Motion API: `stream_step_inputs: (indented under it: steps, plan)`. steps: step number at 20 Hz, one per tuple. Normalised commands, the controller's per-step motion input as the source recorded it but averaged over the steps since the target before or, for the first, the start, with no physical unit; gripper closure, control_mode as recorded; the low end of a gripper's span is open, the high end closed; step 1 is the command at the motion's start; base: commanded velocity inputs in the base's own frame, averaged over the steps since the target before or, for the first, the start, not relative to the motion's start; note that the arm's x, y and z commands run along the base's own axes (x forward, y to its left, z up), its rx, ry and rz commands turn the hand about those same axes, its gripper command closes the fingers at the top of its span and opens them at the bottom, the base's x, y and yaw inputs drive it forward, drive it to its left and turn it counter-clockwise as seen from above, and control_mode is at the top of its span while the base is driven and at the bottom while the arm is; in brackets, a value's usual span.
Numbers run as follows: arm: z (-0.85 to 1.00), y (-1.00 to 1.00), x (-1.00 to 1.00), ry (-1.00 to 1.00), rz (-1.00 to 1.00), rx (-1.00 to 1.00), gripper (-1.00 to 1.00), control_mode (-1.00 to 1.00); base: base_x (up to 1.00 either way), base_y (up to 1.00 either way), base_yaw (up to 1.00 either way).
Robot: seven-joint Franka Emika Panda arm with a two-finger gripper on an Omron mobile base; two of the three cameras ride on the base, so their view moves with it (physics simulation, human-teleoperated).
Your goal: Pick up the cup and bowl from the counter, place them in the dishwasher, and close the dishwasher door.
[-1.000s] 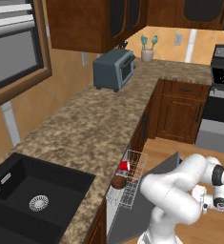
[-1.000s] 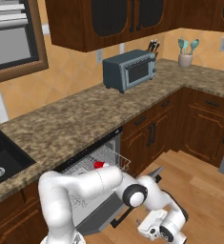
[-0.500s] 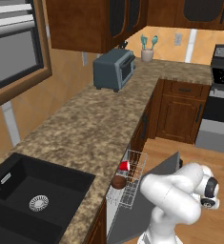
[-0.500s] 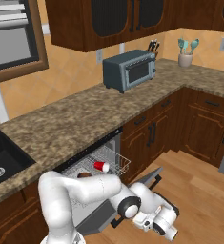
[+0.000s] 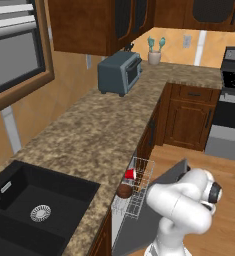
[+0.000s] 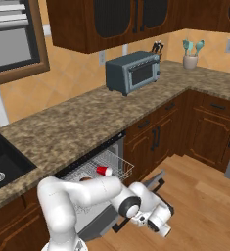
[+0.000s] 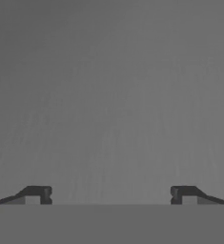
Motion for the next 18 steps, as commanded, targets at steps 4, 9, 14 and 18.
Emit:
stream_step_inputs:
  steps: [4,9,14,18]
  plan:
    - [0.31,0.81,0.38,0.0,0.0,0.21,-1.0,-1.0,0.0,0.0,0.0]
    - [0.39,0.99,0.4,0.0,0.0,0.18,-1.0,-1.0,0.0,0.0,0.0]
    - [0.27,1.0,0.62,0.0,0.0,0.11,-1.0,-1.0,0.0,0.0,0.0]
    - [0.06,1.0,0.75,0.0,0.0,0.03,-1.0,-1.0,0.0,0.0,0.0]
